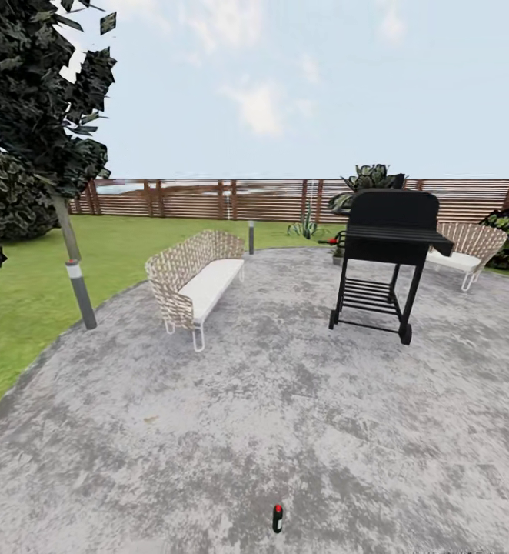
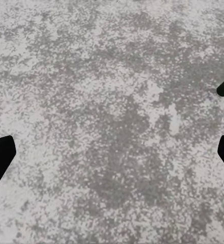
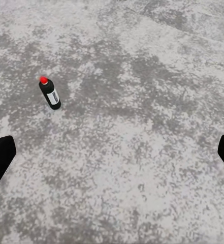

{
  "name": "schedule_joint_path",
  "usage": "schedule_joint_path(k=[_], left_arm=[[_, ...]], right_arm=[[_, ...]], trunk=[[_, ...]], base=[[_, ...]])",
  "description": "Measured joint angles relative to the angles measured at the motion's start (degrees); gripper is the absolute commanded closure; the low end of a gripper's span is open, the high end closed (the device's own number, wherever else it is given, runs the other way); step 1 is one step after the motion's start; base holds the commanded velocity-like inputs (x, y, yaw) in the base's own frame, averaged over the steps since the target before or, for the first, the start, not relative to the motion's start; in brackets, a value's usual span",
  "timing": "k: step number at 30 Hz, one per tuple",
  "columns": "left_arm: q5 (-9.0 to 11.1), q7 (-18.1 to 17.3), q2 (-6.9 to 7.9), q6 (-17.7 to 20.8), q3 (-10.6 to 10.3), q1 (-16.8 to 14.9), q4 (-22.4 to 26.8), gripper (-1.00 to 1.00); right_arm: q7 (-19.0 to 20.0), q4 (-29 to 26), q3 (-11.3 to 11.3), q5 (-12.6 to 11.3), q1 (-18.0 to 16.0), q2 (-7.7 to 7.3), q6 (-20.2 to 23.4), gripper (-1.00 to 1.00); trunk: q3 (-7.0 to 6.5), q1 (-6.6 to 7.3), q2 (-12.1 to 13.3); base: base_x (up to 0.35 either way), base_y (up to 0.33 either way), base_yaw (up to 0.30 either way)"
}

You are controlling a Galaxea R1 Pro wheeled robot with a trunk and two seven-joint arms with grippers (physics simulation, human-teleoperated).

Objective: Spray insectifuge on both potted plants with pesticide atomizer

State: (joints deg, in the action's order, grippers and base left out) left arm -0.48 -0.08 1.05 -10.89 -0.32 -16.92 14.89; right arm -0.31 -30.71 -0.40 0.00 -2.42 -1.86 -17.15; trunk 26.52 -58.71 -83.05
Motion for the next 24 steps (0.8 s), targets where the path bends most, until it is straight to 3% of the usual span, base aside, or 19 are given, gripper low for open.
schedule_joint_path(k=[11, 21, 24], left_arm=[[-0.03, 0.00, -0.01, 0.00, 0.00, 0.05, 0.01, -1.00], [-0.08, 0.00, -0.01, 0.00, -0.04, 0.15, 0.06, -1.00], [-0.08, 0.00, -0.01, 0.00, -0.02, 0.16, 0.07, -1.00]], right_arm=[[0.01, 0.00, 0.00, 0.00, 0.00, 0.01, 0.01, -1.00], [-0.01, -0.02, -0.01, 0.00, 0.00, 0.00, 0.02, -1.00], [0.00, -0.02, -0.01, 0.00, 0.01, 0.01, 0.02, -1.00]], trunk=[[0.00, -0.02, 0.00], [0.00, -0.02, 0.00], [0.53, -0.67, -1.19]], base=[[0.045, 0.269, -0.270], [0.000, 0.020, -0.272], [0.000, 0.001, -0.272]])
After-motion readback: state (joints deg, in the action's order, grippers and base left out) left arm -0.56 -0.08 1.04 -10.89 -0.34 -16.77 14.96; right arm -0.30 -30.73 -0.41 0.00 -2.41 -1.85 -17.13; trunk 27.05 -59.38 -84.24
